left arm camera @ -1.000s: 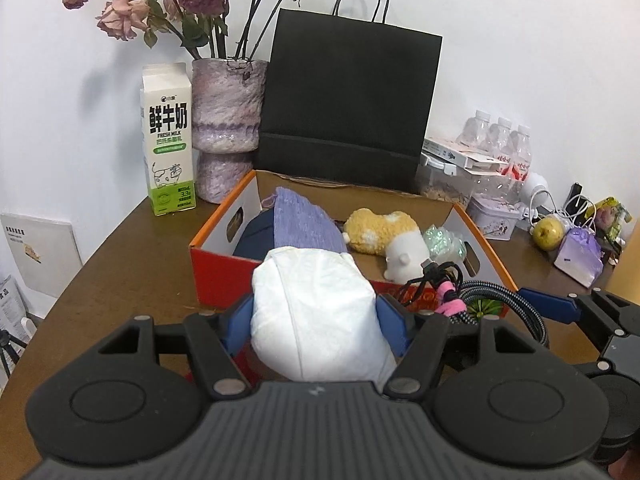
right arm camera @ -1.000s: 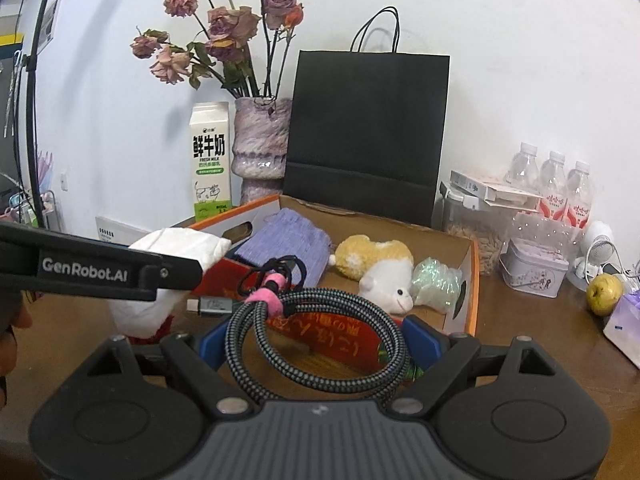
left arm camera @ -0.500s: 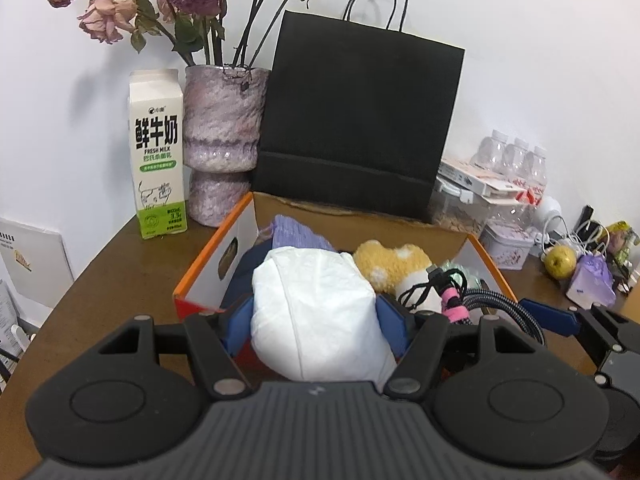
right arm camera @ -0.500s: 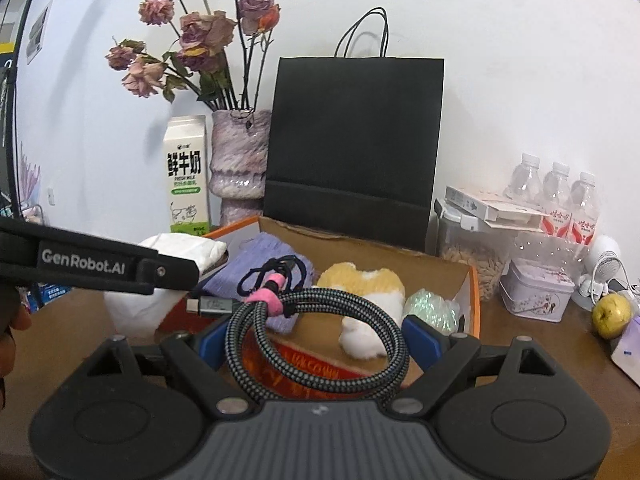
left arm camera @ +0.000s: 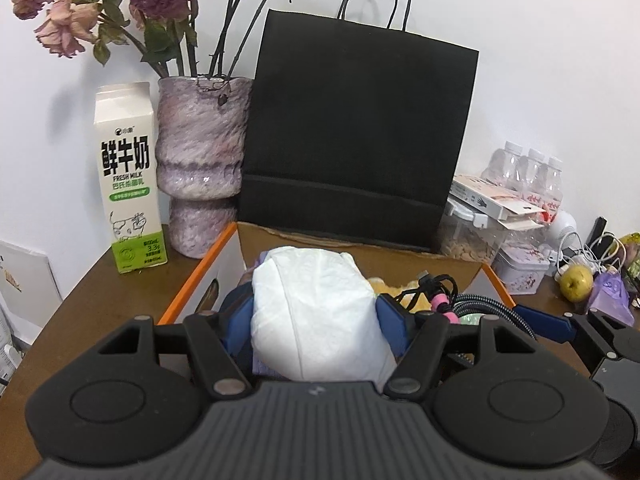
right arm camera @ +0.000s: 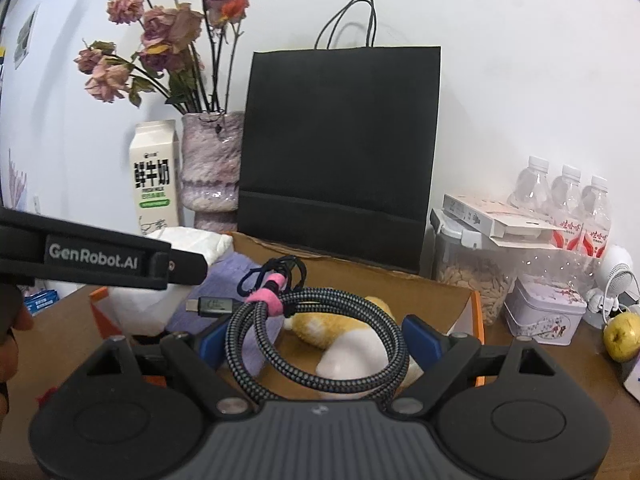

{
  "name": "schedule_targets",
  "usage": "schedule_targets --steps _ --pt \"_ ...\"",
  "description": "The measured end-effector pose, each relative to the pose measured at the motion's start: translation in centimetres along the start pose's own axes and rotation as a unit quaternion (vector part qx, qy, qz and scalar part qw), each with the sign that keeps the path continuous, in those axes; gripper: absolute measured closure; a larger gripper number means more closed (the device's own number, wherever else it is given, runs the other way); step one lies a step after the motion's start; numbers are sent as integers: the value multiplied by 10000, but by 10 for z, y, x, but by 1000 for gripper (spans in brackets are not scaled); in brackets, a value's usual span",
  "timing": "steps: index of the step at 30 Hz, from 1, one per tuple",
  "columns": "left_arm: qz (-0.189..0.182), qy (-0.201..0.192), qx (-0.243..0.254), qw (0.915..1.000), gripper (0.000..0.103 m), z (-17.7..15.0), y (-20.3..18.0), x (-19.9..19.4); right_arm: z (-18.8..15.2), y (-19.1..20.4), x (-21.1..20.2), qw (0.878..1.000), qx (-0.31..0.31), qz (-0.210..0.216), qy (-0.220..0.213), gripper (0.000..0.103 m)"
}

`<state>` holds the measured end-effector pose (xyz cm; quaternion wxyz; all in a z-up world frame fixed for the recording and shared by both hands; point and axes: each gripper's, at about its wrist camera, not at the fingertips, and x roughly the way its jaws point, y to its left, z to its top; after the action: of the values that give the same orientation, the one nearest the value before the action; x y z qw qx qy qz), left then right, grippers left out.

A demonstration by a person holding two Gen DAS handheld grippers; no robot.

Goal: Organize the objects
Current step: 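Lift and carry the white cloth and braided cable with both grippers over the box, then open both grippers to drop the cloth and cable into the box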

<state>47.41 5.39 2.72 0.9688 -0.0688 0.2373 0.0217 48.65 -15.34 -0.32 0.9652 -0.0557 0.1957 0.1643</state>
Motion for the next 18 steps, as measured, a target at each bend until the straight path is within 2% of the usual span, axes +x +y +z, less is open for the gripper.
schedule_targets --steps 18 --pt "168 57 50 9998 36 15 -4 52 12 -12 41 9998 88 -152 61 15"
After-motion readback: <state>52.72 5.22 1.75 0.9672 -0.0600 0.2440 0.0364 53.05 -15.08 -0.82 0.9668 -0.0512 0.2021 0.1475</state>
